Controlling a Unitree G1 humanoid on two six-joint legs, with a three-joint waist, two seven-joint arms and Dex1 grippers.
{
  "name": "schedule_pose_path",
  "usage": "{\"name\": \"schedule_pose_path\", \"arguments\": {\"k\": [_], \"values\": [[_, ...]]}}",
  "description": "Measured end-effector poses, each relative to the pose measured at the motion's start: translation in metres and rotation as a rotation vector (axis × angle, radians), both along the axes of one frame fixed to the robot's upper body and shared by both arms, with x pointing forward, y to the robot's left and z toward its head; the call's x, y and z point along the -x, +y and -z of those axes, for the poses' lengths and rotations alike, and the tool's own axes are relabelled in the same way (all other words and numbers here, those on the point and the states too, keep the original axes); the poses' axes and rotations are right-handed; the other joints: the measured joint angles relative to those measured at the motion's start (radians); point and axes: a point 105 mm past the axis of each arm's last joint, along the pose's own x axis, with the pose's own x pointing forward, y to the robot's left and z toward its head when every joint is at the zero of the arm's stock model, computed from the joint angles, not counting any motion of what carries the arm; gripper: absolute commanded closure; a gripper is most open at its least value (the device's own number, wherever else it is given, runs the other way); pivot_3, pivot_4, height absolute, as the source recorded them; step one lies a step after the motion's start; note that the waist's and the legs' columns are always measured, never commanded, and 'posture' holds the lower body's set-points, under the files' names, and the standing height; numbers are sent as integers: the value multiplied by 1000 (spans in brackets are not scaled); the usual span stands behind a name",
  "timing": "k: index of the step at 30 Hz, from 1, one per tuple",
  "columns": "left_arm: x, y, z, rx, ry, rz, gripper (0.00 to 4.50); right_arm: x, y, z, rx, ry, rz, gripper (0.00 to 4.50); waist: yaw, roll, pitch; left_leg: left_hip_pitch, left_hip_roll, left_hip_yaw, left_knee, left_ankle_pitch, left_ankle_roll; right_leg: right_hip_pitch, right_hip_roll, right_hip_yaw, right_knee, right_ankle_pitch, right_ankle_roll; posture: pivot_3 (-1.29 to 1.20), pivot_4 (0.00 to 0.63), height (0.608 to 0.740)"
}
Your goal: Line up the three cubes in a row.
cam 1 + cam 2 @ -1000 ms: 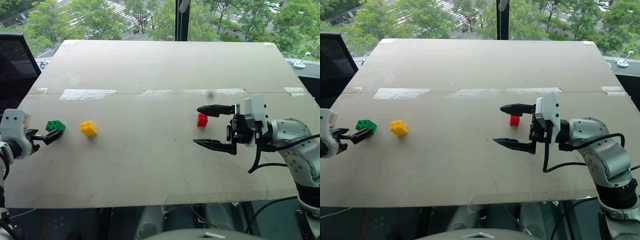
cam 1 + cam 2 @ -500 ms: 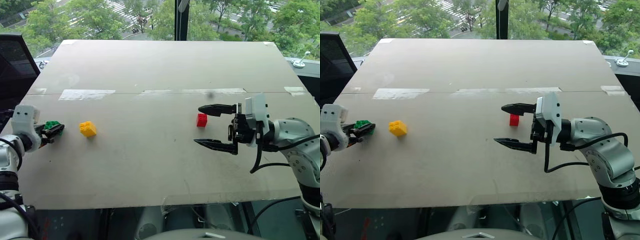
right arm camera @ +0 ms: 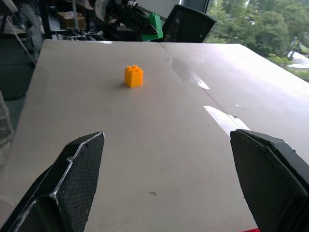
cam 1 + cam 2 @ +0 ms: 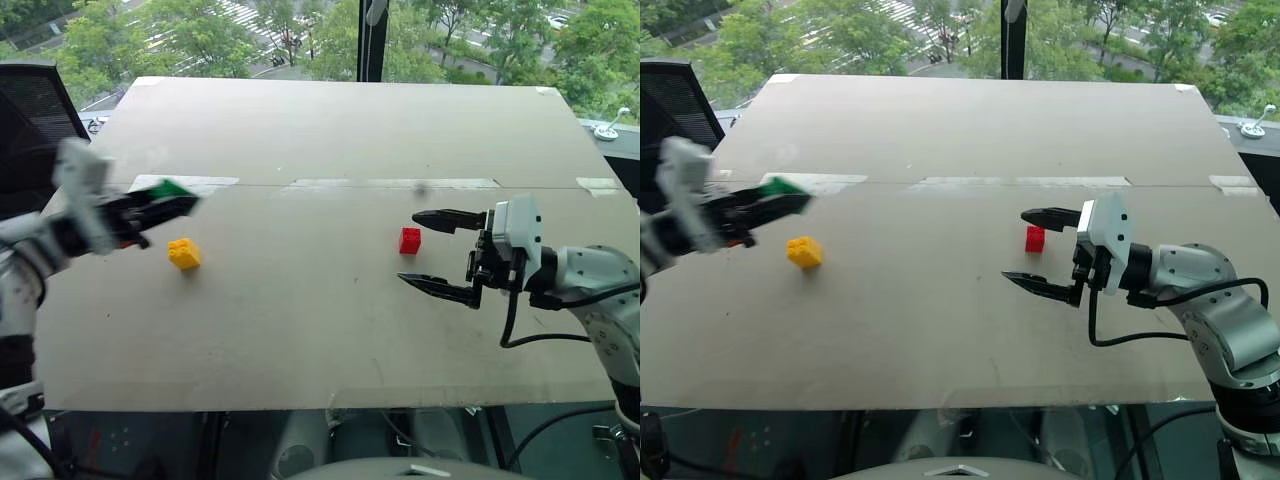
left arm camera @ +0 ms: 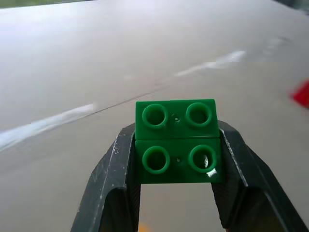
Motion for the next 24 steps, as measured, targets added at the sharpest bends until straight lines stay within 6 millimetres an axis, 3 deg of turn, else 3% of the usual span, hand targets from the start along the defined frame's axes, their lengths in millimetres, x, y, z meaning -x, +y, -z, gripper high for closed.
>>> {"name": "schedule_pose_path", "arguments": {"k": [3,6,11,17,24], "values": [[-8,-39,18,-104,20,188,3181,0,-10,6,8,40,24,194,-8,1,0,1,1,2,0,3,5,1,3,-1,2,0,0,0,150,740],[-31,-85,37,-162,21,356,3181,-3,-24,12,33,76,74,194,-7,0,1,0,2,3,2,3,5,1,12,-2,3,1,2,0,150,740],[-68,-126,57,-311,-3,478,3181,-1,-45,21,47,121,154,194,-8,-2,2,0,3,8,5,1,8,1,15,-2,3,2,6,0,150,740],[-79,-144,81,-401,58,542,3181,6,-59,33,44,195,230,194,-10,-2,2,-3,3,12,14,-4,16,2,13,2,3,3,10,0,150,740],[-80,-149,86,-436,61,573,3181,14,-70,36,59,208,270,194,-7,-3,2,-4,2,13,18,-5,18,2,11,3,2,5,17,0,150,740]]}}
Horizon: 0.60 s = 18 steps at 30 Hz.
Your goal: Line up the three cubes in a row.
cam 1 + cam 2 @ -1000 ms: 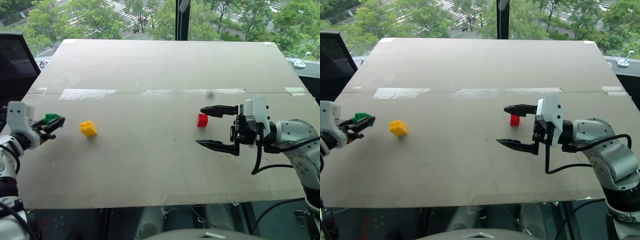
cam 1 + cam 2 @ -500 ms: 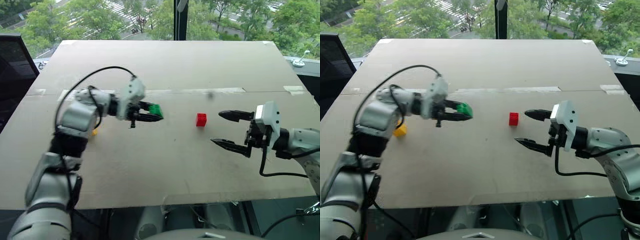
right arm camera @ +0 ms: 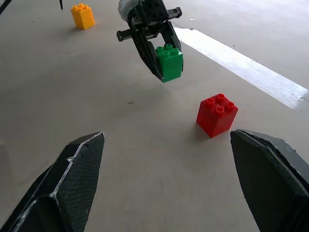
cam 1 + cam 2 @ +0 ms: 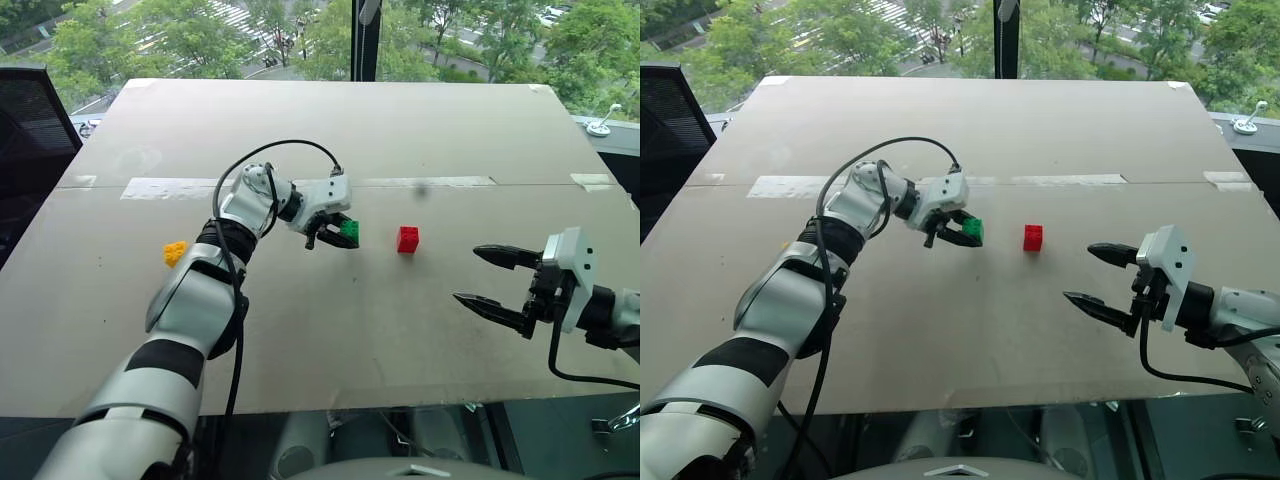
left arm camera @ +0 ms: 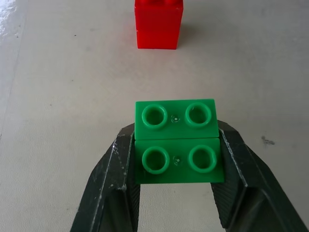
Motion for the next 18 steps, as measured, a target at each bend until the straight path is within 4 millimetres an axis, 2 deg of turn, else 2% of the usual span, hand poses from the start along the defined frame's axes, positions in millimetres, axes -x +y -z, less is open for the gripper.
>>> {"name": "schedule_pose_path", "arguments": {"k": [18], "values": [[-5,-3,11,-37,-13,-26,3181,9,3,2,9,-6,22,194,0,0,0,0,0,0,0,0,0,0,0,0,0,1,0,0,150,740]]}}
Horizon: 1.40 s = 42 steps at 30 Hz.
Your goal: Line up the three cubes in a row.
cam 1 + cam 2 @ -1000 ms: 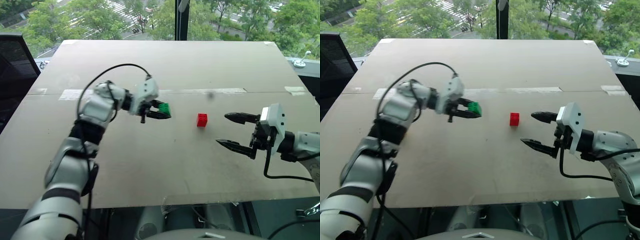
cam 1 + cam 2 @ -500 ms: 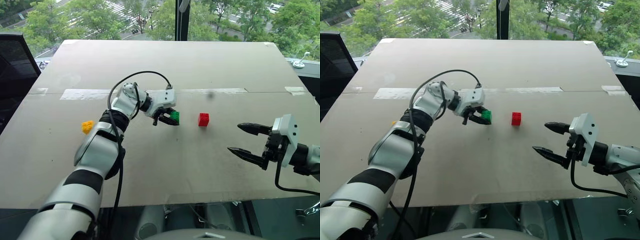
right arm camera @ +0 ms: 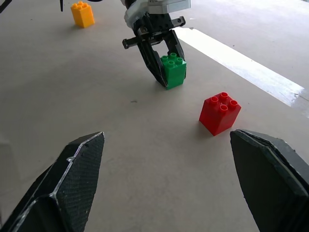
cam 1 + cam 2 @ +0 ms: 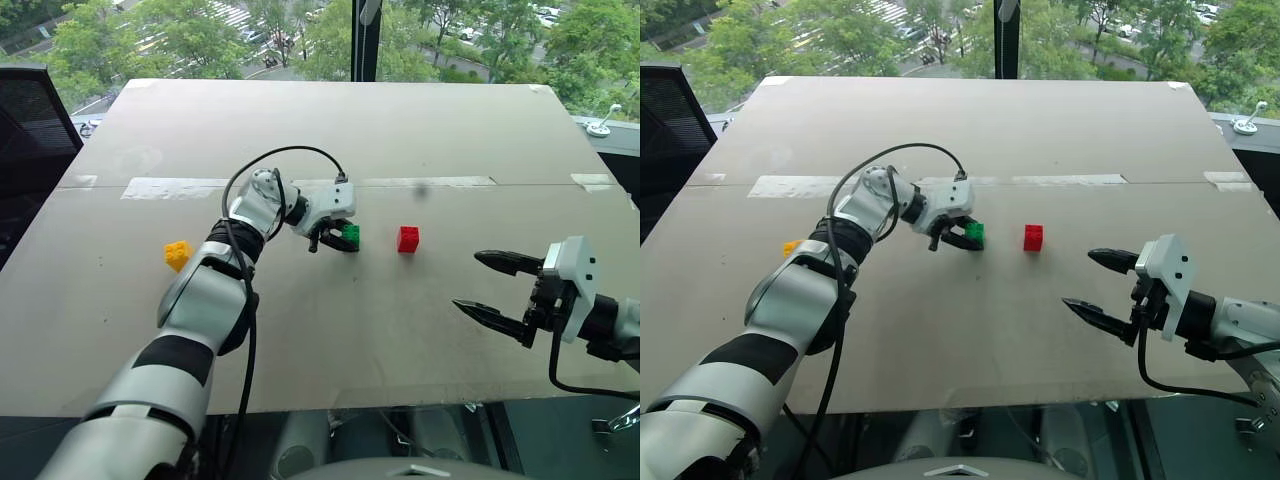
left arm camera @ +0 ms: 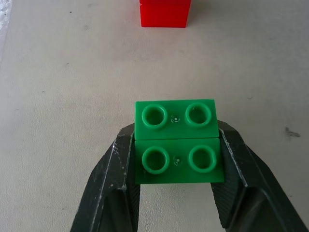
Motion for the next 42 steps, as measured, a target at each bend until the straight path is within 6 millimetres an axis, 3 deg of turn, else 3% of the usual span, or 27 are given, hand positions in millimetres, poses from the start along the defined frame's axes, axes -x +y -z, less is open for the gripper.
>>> {"name": "schedule_pose_path", "arguments": {"k": [2,3,4,7,13,14,16,18,21,24,26,28,31,33,37,42], "values": [[-1,0,0,1,-4,-3,3181,0,0,1,-1,3,7,194,0,0,0,0,0,0,0,0,0,0,0,0,0,0,0,0,150,740],[-1,0,0,0,-7,-4,2174,0,0,0,-1,2,7,194,0,0,0,0,0,0,0,0,0,0,0,0,0,0,0,0,150,740],[-1,0,0,-2,-10,-1,1929,1,0,0,-2,0,6,194,0,0,0,0,0,0,0,0,0,0,0,0,0,0,0,0,150,740],[-2,0,0,0,-20,-7,471,4,0,-1,-6,3,9,194,0,0,0,0,0,0,0,0,0,0,0,0,0,0,0,0,150,740],[-1,14,-21,61,10,-17,471,5,1,-4,-16,0,9,194,-4,0,0,0,1,0,0,0,0,0,1,0,0,0,0,0,150,740],[1,25,-37,114,17,-33,471,5,3,-6,-24,-2,1,194,-5,0,0,0,1,0,0,0,0,0,1,1,0,0,0,0,150,740],[4,38,-51,154,18,-63,471,6,6,-8,-31,-7,-11,194,-11,0,0,1,2,0,0,0,0,0,1,1,0,0,0,0,150,740],[13,65,-67,213,14,-137,471,9,13,-12,-42,-20,-43,194,-24,1,0,3,3,1,-1,0,0,0,0,4,0,0,-1,0,150,740],[37,107,-78,338,38,-360,471,11,24,-13,-74,-18,-87,194,-29,1,0,3,5,2,-2,0,-1,0,-1,9,0,0,-1,0,150,740],[46,132,-82,393,20,-543,471,14,30,-13,-81,-16,-126,194,-21,1,0,4,5,1,-1,0,-1,0,-2,9,0,0,-1,0,150,740],[55,172,-84,429,-61,-817,471,16,38,-13,-86,-7,-174,194,-19,1,0,5,5,2,-1,0,-1,1,-3,10,-1,-1,1,0,150,740],[69,206,-73,427,-144,-1108,471,16,41,-13,-92,0,-216,194,-20,0,0,6,5,2,-1,0,-1,1,-4,11,-1,-2,1,0,150,740],[76,219,-57,450,-199,-1359,471,12,44,-17,-97,-14,-251,194,4,-1,-1,6,4,1,1,-1,-3,2,-4,10,0,-2,1,0,150,740],[85,216,-40,460,-216,-1511,471,8,45,-19,-100,-22,-276,194,16,-3,-2,6,4,2,1,-1,-4,2,-4,10,-1,0,-1,0,150,740],[93,199,-26,503,-210,-1639,471,5,46,-18,-100,-6,-311,194,25,-5,-3,5,3,2,1,-1,-3,2,-3,10,-1,1,-2,0,150,740],[98,197,-16,505,-235,-1741,471,2,44,-21,-83,-14,-330,194,21,-4,-3,6,4,3,0,0,-2,2,-2,12,-1,1,-4,0,150,740]]}}
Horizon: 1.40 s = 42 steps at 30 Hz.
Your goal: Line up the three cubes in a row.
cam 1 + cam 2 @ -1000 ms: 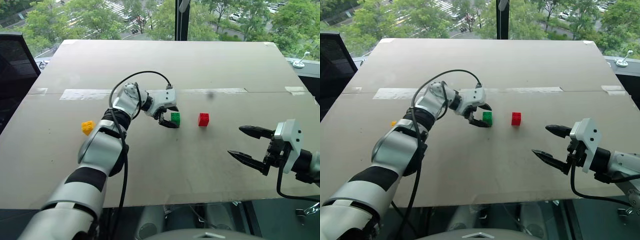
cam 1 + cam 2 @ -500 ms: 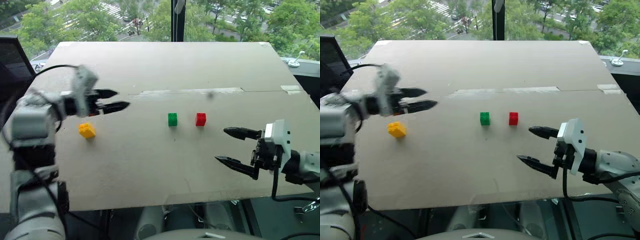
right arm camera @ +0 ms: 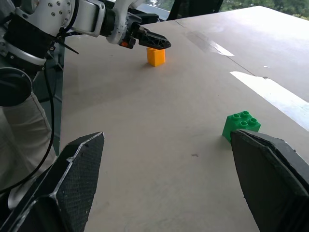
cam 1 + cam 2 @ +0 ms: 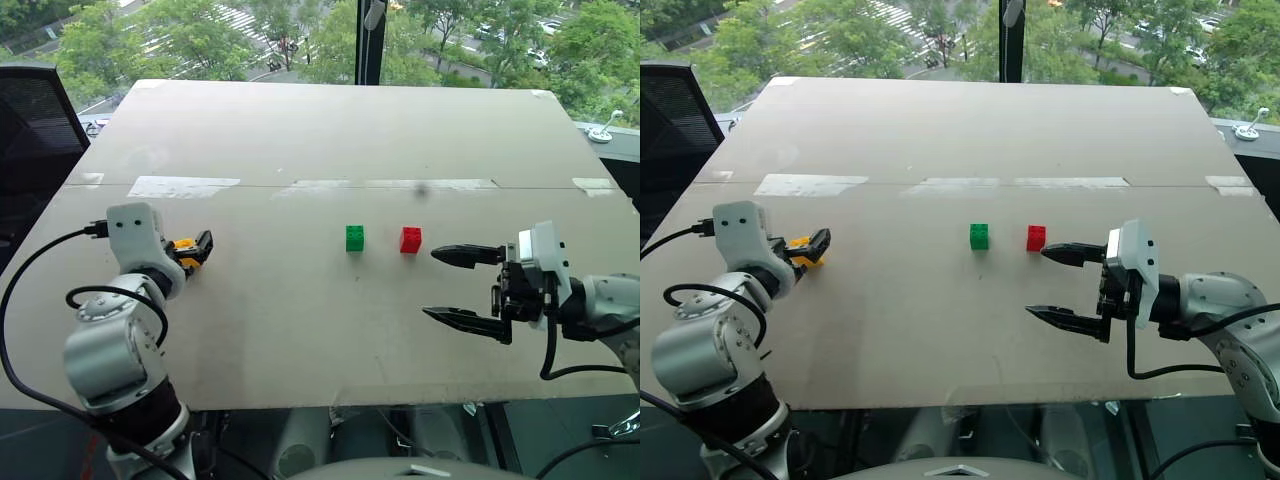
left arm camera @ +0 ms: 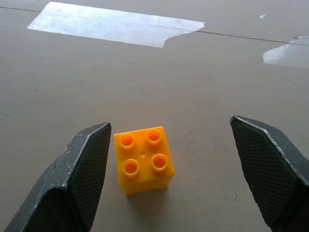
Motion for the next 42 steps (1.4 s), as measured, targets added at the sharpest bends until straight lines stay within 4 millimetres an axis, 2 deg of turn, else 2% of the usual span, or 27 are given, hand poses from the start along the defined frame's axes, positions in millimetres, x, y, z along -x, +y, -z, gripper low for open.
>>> {"name": "schedule_pose_path", "arguments": {"k": [4,13,15,16,20,26,27,30,32,36,39,42], "values": [[0,5,14,-18,26,-66,471,-2,-1,-4,16,-14,-15,194,1,0,0,0,0,0,0,0,0,0,0,0,0,0,0,0,150,740],[-6,11,18,-46,4,-105,471,-3,-4,0,24,5,-8,194,3,0,0,-1,0,0,0,0,0,0,-1,0,-1,0,-1,0,150,740],[-7,11,20,-43,8,-106,1554,-3,-5,1,25,9,-4,194,3,0,0,-1,0,0,0,0,0,0,-1,0,-1,0,-1,0,150,740],[-8,12,23,-35,15,-105,1781,-3,-5,2,26,12,0,194,2,0,0,-1,0,0,0,0,0,0,-1,0,-1,0,-1,0,150,740],[-11,13,22,-44,-8,-96,3228,-2,-6,4,29,14,17,194,3,0,0,-1,0,0,0,-1,-1,-1,-1,0,-1,0,-1,0,150,740],[-13,19,14,-77,-32,-30,3214,2,-6,6,29,17,31,194,2,0,0,-1,0,0,-1,-1,-2,-1,-2,0,-1,0,-1,0,150,740],[-15,18,14,-78,-33,7,3214,2,-7,7,29,20,38,194,2,0,0,-1,0,0,-1,-1,-2,-1,-2,-1,-1,0,-1,0,150,740],[-27,3,-3,-158,-62,315,3214,2,-10,6,21,9,77,194,4,0,0,-1,0,0,-1,-3,-4,-2,-3,-2,-1,0,-2,0,150,740],[-37,-23,-17,-186,-107,624,3214,3,-10,6,18,3,95,194,7,1,0,-1,0,1,-1,-3,-5,-2,-5,-3,-2,0,-2,0,150,740],[-43,-59,-15,-159,-35,1154,3214,5,-13,8,21,3,126,194,1,2,0,-3,0,4,-3,-3,-4,-4,-11,-10,-5,0,-2,0,150,740],[-50,-65,-12,-213,28,1368,3214,6,-16,8,29,-3,144,194,1,2,1,-4,0,4,-3,-1,1,-4,-14,-17,-6,1,-2,0,150,740],[-64,-70,-12,-298,90,1486,3214,7,-18,7,39,-13,162,194,5,2,1,-6,0,4,-3,-1,2,-4,-12,-22,-6,1,-2,0,150,740]]}}
